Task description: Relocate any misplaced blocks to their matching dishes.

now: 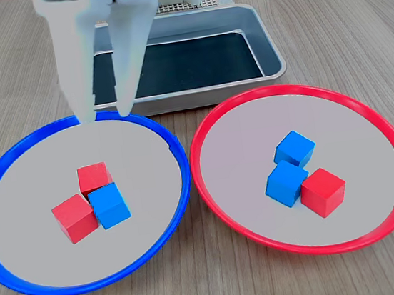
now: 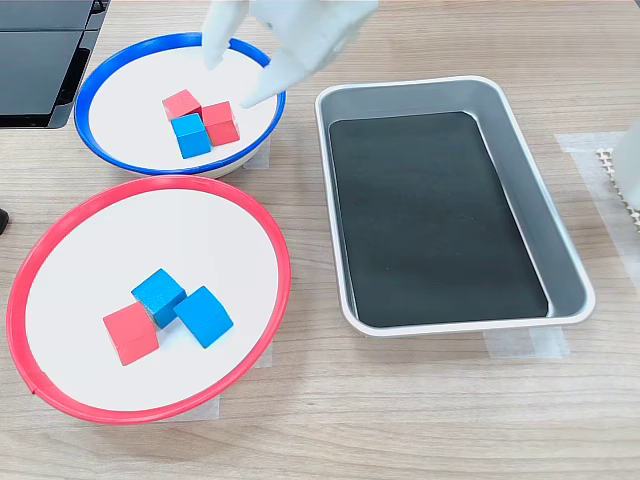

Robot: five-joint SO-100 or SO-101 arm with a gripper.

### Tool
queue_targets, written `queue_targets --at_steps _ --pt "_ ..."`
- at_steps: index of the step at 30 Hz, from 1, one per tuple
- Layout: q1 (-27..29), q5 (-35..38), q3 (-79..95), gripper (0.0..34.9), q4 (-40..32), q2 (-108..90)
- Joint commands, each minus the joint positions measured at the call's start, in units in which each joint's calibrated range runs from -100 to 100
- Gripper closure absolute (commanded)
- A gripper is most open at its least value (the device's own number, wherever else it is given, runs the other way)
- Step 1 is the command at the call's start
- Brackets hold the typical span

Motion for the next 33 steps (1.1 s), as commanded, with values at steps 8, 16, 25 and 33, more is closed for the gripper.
queue_targets --at_steps 8,16,25,33 --pt "3.37 -6.5 -9.46 20.5 7.18 7.38" --pt "3.65 -7.52 -13.56 18.5 9.08 10.62" --pt "4.97 -7.72 -21.48 16.4 10.98 17.61" --pt "4.97 -8.01 -25.21 15.7 10.98 21.79"
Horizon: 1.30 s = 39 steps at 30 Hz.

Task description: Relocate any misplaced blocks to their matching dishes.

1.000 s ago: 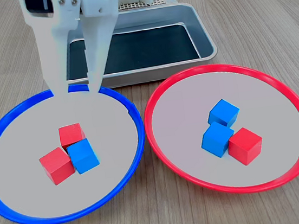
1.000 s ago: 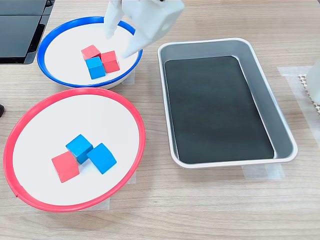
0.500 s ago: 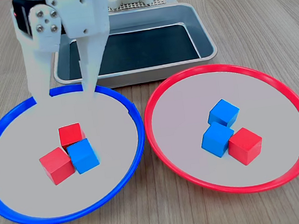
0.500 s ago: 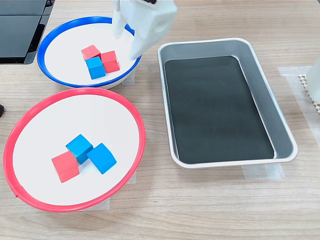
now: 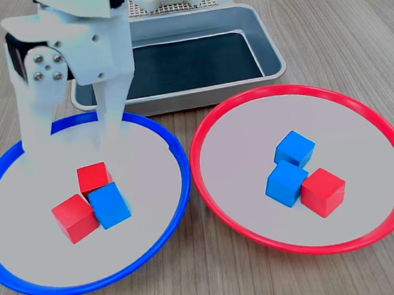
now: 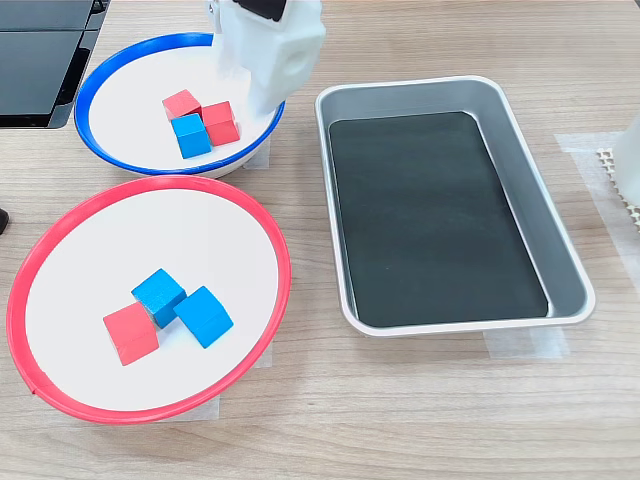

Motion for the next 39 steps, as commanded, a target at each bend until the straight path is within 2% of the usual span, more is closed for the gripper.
queue_targets --at_steps 1,14,26,32,39 --pt "-0.09 -0.29 -3.52 15.6 0.21 0.48" --pt "-3.1 -0.78 -4.43 14.5 1.86 1.67" --pt "-1.88 -0.49 -7.8 14.2 1.78 5.34" --pt "-1.22 -0.24 -9.26 14.8 1.78 7.05" --pt "-0.37 -0.1 -9.62 17.9 1.7 8.07"
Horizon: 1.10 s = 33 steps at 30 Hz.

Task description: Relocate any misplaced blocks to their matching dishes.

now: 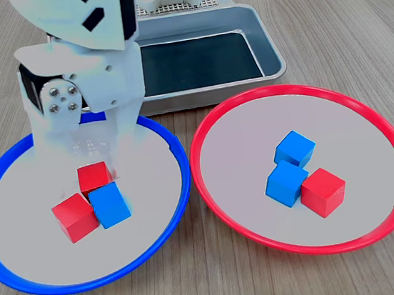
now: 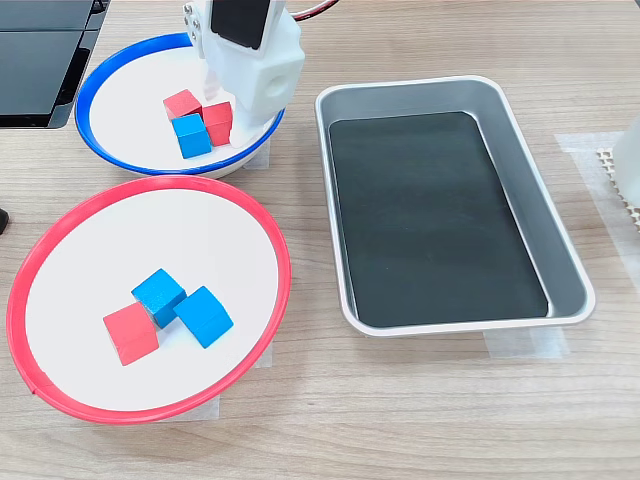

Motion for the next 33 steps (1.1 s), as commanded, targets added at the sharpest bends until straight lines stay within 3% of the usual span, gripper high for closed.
queue_targets --at_steps 1,11,26,29,33 --pt "0.96 0.34 -1.64 18.3 0.15 0.31" --pt "0.49 0.39 -2.18 22.8 -1.01 0.65" --pt "-0.07 1.03 -2.91 22.3 -1.92 1.17" --pt "-0.07 1.37 -2.91 24.8 -2.66 1.34" --pt "0.11 2.0 -3.0 31.2 -3.15 1.51"
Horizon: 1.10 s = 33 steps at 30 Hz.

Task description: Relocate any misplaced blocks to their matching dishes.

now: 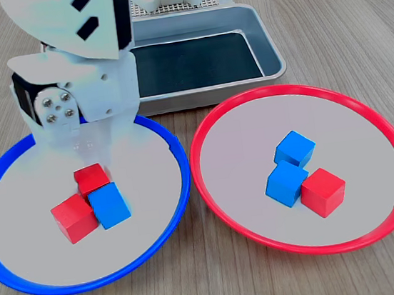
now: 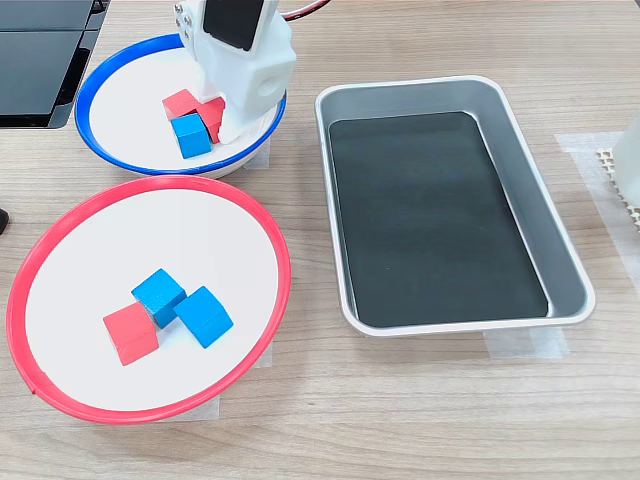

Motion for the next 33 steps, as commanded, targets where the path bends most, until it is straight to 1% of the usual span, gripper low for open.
queue_targets --at_steps 1,4,10,14,22,26,29,33 --pt "-0.14 0.54 -1.28 32.3 -0.22 -0.2" --pt "-0.05 0.59 -1.09 34.5 -0.22 -0.2" --pt "-0.43 0.98 -0.46 34.6 -0.13 -1.99" --pt "-0.99 2.39 0.91 34.6 0.94 -6.51" --pt "-2.69 9.23 1.55 34.6 3.99 -19.22" --pt "-5.6 13.28 6.55 34.6 1.93 -24.42" --pt "-9.27 15.24 8.74 34.6 0.28 -25.44" --pt "-15.58 16.85 8.92 34.6 -1.37 -24.59"
